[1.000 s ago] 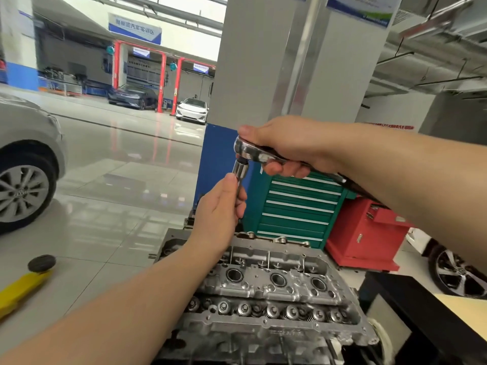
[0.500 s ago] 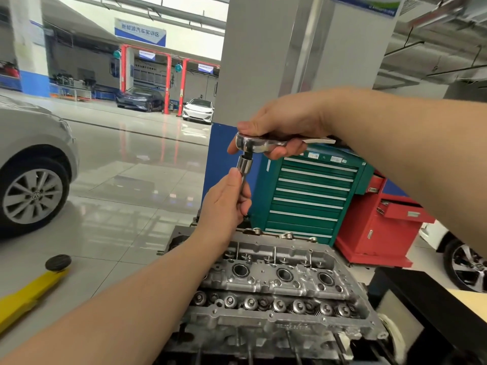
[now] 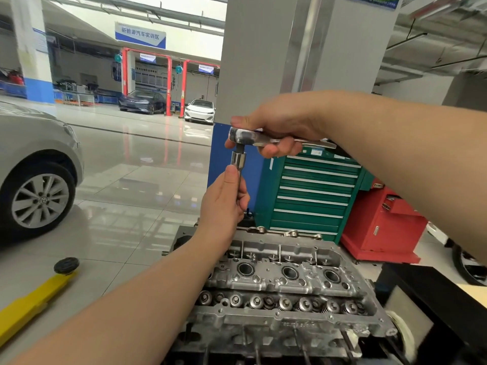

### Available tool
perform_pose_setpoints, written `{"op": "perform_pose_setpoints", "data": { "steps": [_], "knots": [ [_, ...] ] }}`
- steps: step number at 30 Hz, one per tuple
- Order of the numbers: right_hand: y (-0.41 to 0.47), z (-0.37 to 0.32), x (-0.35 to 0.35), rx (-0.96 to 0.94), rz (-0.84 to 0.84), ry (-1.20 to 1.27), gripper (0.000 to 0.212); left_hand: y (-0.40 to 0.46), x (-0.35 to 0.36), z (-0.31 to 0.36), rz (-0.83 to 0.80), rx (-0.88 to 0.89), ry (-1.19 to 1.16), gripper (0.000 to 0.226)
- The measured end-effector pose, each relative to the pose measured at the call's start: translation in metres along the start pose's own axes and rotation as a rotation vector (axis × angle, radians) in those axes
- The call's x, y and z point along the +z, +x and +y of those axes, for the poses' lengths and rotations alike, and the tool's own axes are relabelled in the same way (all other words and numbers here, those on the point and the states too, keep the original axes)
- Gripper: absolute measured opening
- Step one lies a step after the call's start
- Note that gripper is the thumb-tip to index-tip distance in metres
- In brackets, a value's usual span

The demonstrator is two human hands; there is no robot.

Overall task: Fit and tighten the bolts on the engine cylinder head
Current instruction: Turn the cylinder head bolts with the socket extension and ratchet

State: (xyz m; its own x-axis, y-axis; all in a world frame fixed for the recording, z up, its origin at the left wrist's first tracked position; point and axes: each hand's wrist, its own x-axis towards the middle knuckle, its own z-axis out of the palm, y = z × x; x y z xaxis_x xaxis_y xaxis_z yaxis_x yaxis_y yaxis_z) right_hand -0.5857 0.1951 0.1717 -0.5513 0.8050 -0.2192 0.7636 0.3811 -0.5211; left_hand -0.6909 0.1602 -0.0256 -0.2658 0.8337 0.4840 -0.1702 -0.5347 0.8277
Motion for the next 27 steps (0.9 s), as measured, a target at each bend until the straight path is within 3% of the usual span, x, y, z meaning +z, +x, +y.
{"op": "perform_pose_setpoints", "data": {
  "steps": [4,7,11,16,23,27],
  "knots": [
    [0.0,-0.005,0.006,-0.02,0.16,-0.065,0.057,0.002,0.0,-0.003,0.03,0.027,0.042,0.051],
    [-0.003,-0.005,0.004,0.055,0.168,-0.038,0.065,0.001,0.0,-0.006,0.025,0.05,0.077,0.051],
    [-0.009,-0.004,0.012,0.102,0.12,0.085,0.062,0.001,0.0,-0.007,0.055,0.063,0.129,0.052],
    [-0.012,-0.005,0.022,0.089,0.25,0.023,0.058,0.002,0.002,-0.01,0.072,0.082,0.193,0.059],
    [-0.02,-0.004,0.009,0.124,0.109,0.009,0.064,0.0,0.003,-0.011,0.046,0.089,0.234,0.061],
    [-0.019,-0.003,0.014,0.121,0.191,-0.005,0.063,0.001,0.006,-0.009,0.064,0.095,0.265,0.058]
  ]
}}
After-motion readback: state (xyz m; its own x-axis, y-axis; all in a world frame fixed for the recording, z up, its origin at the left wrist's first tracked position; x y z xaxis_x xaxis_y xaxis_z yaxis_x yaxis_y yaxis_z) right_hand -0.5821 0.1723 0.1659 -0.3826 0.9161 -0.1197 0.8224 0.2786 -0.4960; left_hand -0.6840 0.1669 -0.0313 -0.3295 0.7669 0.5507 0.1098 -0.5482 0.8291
